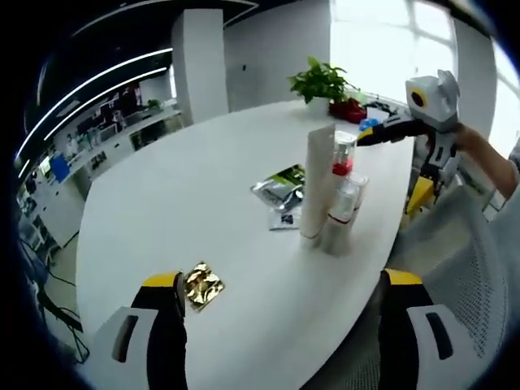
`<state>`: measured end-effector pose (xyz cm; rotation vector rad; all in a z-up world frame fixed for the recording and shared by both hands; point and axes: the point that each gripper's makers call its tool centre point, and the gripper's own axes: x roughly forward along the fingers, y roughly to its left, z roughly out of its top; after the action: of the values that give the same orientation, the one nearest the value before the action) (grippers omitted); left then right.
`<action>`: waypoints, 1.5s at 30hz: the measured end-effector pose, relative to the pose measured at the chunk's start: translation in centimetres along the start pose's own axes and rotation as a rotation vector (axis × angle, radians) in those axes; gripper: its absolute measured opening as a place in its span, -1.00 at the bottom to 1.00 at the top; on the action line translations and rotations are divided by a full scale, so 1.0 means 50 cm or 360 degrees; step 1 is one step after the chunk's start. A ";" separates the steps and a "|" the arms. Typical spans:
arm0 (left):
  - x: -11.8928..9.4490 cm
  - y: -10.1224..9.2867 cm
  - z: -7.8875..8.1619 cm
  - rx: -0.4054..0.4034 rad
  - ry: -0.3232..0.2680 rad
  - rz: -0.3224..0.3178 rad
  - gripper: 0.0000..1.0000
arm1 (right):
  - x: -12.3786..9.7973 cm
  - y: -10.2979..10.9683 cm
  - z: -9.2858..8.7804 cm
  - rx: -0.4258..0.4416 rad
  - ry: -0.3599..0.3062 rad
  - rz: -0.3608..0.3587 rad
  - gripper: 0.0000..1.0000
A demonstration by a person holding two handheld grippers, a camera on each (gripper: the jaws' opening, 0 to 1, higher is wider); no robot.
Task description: Arrange the skincare products in the storage area until every visible bottle or jar stands upright without overlapping.
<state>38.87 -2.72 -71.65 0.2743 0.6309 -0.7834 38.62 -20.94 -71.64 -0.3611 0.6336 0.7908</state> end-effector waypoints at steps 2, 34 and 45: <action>0.002 0.006 0.002 0.0001 -0.0003 0.0012 0.95 | 0.000 -0.004 -0.001 -0.0004 0.0002 -0.0003 1.00; 0.164 0.106 0.116 0.0144 -0.0046 -0.0017 0.10 | 0.032 -0.076 -0.039 0.0057 0.0091 0.0030 0.99; 0.252 0.085 0.144 0.0136 -0.0039 -0.0164 -0.22 | 0.042 -0.115 -0.061 0.0081 0.0128 0.0003 0.99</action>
<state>51.81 -10.25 -73.85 0.3119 0.5929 -0.9131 42.87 -25.20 -74.94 -0.3470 0.7280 0.7634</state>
